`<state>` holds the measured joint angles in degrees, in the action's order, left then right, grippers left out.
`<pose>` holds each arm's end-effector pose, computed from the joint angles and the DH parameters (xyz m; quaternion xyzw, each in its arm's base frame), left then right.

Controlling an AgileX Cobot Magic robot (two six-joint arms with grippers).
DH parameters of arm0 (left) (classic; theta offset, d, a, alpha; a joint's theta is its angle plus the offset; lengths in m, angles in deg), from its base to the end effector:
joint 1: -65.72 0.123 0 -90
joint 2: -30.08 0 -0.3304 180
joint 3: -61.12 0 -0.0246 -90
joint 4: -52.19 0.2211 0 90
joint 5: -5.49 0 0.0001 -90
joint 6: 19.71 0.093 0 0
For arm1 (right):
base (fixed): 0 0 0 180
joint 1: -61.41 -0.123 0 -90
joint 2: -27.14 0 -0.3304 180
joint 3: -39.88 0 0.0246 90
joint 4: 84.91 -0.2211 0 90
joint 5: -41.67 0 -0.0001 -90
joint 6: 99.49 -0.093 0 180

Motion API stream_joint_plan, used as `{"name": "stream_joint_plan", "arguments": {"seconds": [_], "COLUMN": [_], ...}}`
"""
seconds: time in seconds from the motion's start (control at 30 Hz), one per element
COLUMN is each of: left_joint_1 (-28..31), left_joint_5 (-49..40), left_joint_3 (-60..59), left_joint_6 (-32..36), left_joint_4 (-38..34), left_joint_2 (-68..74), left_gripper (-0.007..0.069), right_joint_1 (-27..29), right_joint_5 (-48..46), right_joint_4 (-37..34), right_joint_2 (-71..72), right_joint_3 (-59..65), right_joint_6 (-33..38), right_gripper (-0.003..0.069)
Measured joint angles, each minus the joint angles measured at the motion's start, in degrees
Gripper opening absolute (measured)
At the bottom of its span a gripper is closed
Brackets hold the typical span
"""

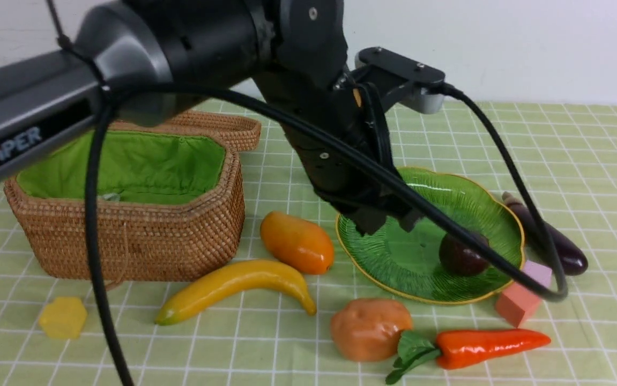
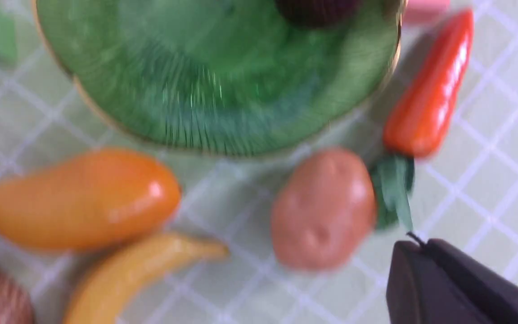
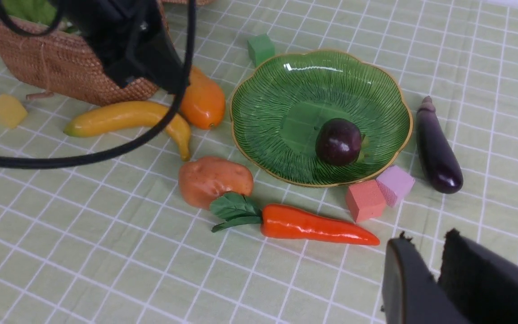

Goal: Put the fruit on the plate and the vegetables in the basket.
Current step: Use the left arm to grab a banana and put it into the right plate

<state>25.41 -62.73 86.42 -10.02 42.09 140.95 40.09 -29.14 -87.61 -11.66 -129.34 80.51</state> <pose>0.2778 -0.2555 0.3912 0.3980 0.8849 -0.1436 0.1949 -0.0248 -0.0052 0.4451 -0.1647 0.8517 0.1147 0.4841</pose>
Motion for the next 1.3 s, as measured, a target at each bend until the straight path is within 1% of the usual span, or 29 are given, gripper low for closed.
{"name": "stream_joint_plan", "arguments": {"seconds": [0.03,0.17,0.27,0.43,0.53,0.57,0.6,0.63,0.7,0.73,0.77,0.83,0.9,0.93,0.97,1.03,1.1,1.17,1.3], "left_joint_1": [0.0,0.0,0.0,0.0,0.0,0.0,0.0,0.0,0.0,0.0,0.0,0.07,0.51,1.01,1.84,3.21,5.0,5.77,6.35], "left_joint_5": [-1.38,-2.2,-2.37,-2.06,3.06,7.0,7.56,11.73,15.61,17.3,19.5,22.58,24.59,25.55,27.34,29.33,31.8,32.84,34.51], "left_joint_3": [-0.17,-3.5,-12.91,-26.14,-31.02,-32.34,-32.46,-32.88,-33.02,-33.02,-33.09,-33.13,-33.13,-33.13,-33.13,-33.13,-33.13,-33.13,-33.07], "left_joint_6": [-0.86,-3.82,-4.61,-3.87,-3.43,-2.84,-2.84,-1.52,0.3,1.26,2.57,3.89,4.14,4.27,4.26,4.32,4.45,4.45,5.8], "left_joint_4": [0.65,3.17,5.97,9.73,13.6,15.75,16.05,17.86,18.97,19.38,20.09,21.7,23.01,23.54,24.09,24.47,24.89,25.05,25.05], "left_joint_2": [-0.69,-3.96,-9.23,-13.65,-13.69,-13.34,-13.28,-12.65,-11.73,-11.04,-10.22,-8.36,-6.88,-6.24,-5.3,-4.1,-2.53,-1.83,-0.46], "left_gripper": [-0.0013,-0.0013,-0.0013,-0.0013,-0.0013,-0.0007,-0.0005,0.0025,0.0069,0.0111,0.016,0.0285,0.0385,0.0414,0.0468,0.0505,0.0522,0.0521,0.0494], "right_joint_1": [0.0,0.0,0.0,0.0,0.0,0.0,0.0,0.0,0.0,0.0,0.0,0.0,0.0,0.0,0.0,0.0,0.0,0.0,0.0], "right_joint_5": [0.0,0.05,0.05,0.05,0.28,0.48,0.57,0.64,0.69,0.69,0.69,0.81,0.86,0.86,0.86,0.86,0.86,0.86,0.86], "right_joint_4": [0.0,-0.44,-0.83,-1.93,-2.29,-2.29,-2.29,-2.29,-2.29,-2.29,-2.29,-2.29,-2.29,-2.29,-2.34,-2.47,-2.6,-2.66,-2.7], "right_joint_2": [0.0,0.0,0.0,0.0,0.0,0.0,0.0,0.0,0.0,0.0,0.0,0.0,0.0,0.0,0.0,0.0,0.0,0.0,0.0], "right_joint_3": [0.0,0.2,1.21,2.21,2.25,2.25,2.25,2.25,2.25,2.25,2.25,2.25,2.25,2.25,2.25,2.25,2.25,2.25,2.25], "right_joint_6": [0.0,0.0,0.92,1.49,1.54,1.54,1.54,1.54,1.54,1.54,1.54,1.6,1.6,1.6,1.6,1.6,1.6,1.81,2.45], "right_gripper": [0.0136,0.0139,0.0139,0.0139,0.0141,0.0141,0.0141,0.0141,0.0141,0.0141,0.0141,0.0141,0.0141,0.0141,0.0141,0.0141,0.0141,0.0141,0.0141]}}
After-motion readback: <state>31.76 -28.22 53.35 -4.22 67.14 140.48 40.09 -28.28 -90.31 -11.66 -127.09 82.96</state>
